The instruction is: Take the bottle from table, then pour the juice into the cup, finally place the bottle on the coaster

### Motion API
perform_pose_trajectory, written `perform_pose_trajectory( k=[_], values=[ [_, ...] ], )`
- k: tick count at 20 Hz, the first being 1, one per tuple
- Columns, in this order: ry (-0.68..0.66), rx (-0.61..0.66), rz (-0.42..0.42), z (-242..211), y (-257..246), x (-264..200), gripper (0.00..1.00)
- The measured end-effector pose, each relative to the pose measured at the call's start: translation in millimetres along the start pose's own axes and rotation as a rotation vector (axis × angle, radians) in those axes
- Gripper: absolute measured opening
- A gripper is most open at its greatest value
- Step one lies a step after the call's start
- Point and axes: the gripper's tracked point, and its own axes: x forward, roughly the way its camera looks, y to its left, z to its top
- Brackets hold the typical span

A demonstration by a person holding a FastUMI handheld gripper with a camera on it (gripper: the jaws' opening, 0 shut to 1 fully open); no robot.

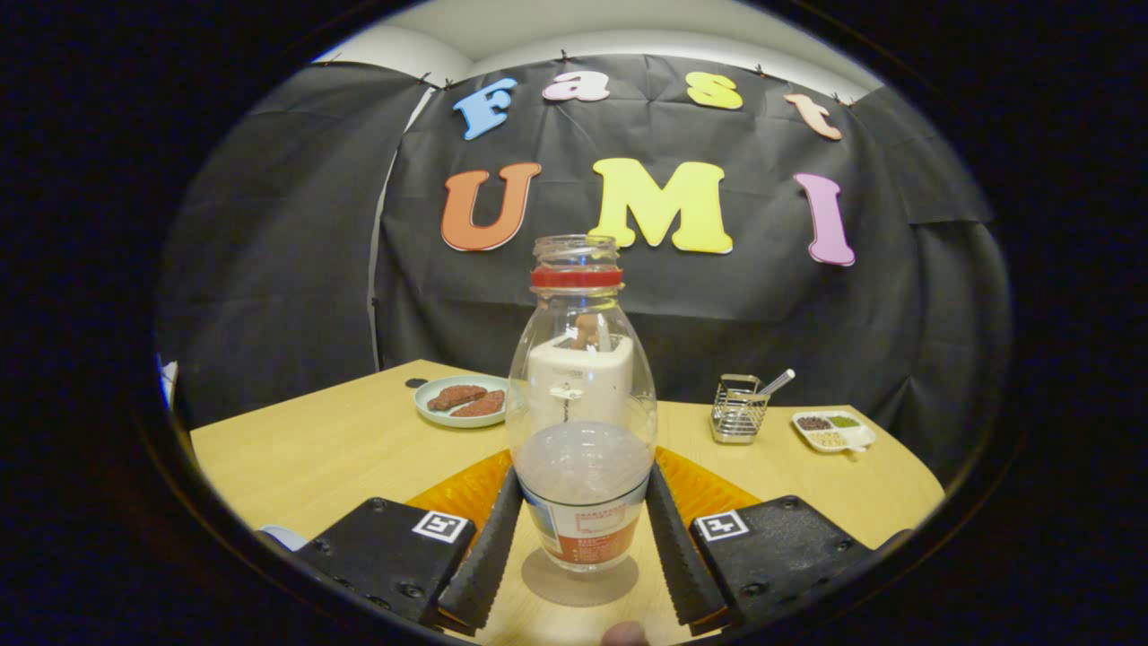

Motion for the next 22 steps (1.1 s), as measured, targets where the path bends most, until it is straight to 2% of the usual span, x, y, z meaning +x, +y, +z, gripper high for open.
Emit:
perform_pose_trajectory(
  k=[8,17,19,22],
  values=[
    [0.044,0.012,0.007,-27,1,5,0.8],
    [0.056,0.035,-0.016,-33,-6,6,0.83],
    [0.06,0.033,-0.015,-34,-7,5,0.92],
    [0.051,0.043,-0.029,-31,-9,2,1.0]
  ],
)
